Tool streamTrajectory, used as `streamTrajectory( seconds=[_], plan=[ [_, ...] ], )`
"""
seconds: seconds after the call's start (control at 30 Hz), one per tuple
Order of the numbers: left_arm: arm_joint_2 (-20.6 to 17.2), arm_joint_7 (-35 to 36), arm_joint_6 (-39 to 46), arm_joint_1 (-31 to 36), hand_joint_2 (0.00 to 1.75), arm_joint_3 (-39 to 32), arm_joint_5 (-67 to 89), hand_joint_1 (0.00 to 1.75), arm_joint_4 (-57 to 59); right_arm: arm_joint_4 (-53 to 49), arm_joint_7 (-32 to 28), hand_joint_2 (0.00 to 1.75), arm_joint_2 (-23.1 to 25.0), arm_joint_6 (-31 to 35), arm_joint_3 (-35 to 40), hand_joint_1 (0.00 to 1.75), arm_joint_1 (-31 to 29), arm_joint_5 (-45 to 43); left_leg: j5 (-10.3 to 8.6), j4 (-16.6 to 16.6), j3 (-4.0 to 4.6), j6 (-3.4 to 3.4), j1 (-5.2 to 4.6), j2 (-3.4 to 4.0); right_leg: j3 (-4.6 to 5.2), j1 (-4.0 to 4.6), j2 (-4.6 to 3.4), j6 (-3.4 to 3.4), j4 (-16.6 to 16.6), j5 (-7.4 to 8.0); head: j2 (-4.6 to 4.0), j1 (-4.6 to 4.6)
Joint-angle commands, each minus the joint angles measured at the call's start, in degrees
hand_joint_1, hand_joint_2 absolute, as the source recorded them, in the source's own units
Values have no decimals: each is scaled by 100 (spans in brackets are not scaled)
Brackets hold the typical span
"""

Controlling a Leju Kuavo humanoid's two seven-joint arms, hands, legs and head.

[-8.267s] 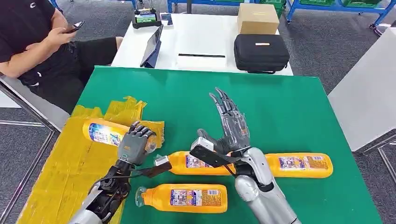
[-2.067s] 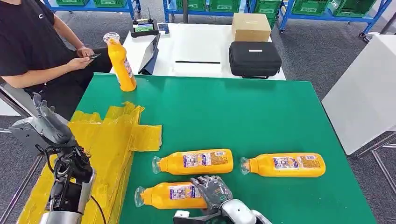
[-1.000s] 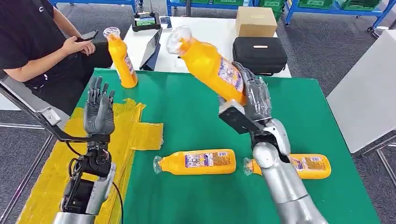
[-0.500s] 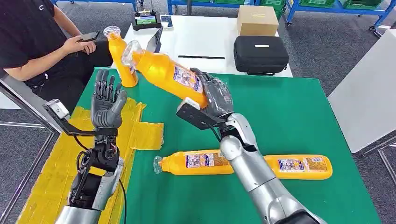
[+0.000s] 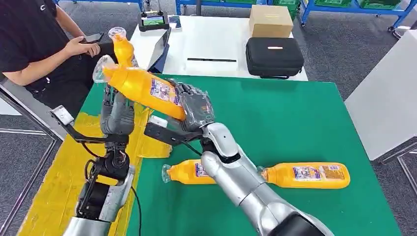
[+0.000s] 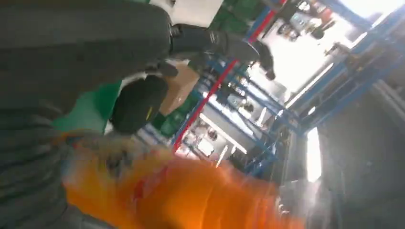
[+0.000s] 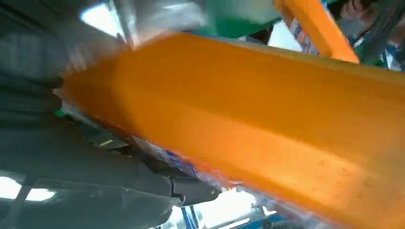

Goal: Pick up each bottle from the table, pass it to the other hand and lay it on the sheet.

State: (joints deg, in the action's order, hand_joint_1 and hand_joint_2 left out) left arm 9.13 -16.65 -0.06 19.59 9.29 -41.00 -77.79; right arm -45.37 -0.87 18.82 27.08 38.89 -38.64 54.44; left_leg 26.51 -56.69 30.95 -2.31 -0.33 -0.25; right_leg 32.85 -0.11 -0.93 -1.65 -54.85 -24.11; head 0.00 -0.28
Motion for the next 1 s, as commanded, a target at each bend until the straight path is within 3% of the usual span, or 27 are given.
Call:
streamTrajectory(
  seconds=[0.03, 0.2, 0.4, 0.83, 0.87, 0.9, 0.93, 1.0],
  plan=[
    [150, 198, 15, 405, 175, 659, -404, 0, 394, 910, 219, 175, 118, 33, 1663, 175, -417, -206, 5, 0, -10, 13, 1, -12, -14, 1, 18, 3, -1, -9, 0, -4],
    [128, 220, 9, 397, 175, 691, -473, 0, 383, 950, 184, 175, 118, -56, 1710, 175, -446, -324, 7, -2, -8, 17, 3, -9, -12, 3, 19, 5, -4, -11, 0, -2],
    [261, 324, 25, 436, 175, 1201, -526, 0, 470, 972, 347, 175, 118, -95, 1867, 175, -455, -638, 4, -4, -4, 13, 5, -23, -10, 6, 33, 2, -1, -11, 0, -2],
    [281, 195, 308, 490, 175, 1049, -459, 0, 459, 662, 331, 175, 118, -253, 2018, 175, -206, -650, 2, -4, -1, 11, 4, -16, -4, 6, 25, 2, 0, -8, 0, -2],
    [281, 195, 308, 490, 175, 1049, -459, 26, 459, 662, 331, 175, 118, -253, 2018, 175, -206, -650, 6, -5, -8, 17, 6, -21, -13, 7, 33, 3, -1, -13, 0, -2],
    [293, 138, 382, 470, 175, 1008, -395, 161, 419, 671, 328, 175, 118, -285, 2057, 175, -188, -657, 1, -2, 0, 11, 5, -13, -3, 6, 21, 2, 3, -5, 0, -2],
    [301, 67, 465, 432, 175, 969, -323, 175, 360, 691, 331, 175, 118, -338, 2080, 175, -150, -674, 5, -3, -7, 16, 5, -18, -11, 7, 30, 3, 0, -11, 0, -2],
    [316, 26, 544, 392, 175, 918, -253, 175, 255, 735, 357, 175, 118, -330, 2095, 175, -104, -663, 5, -3, -8, 17, 7, -19, -13, 8, 32, 3, 2, -11, 0, -2]
  ],
)
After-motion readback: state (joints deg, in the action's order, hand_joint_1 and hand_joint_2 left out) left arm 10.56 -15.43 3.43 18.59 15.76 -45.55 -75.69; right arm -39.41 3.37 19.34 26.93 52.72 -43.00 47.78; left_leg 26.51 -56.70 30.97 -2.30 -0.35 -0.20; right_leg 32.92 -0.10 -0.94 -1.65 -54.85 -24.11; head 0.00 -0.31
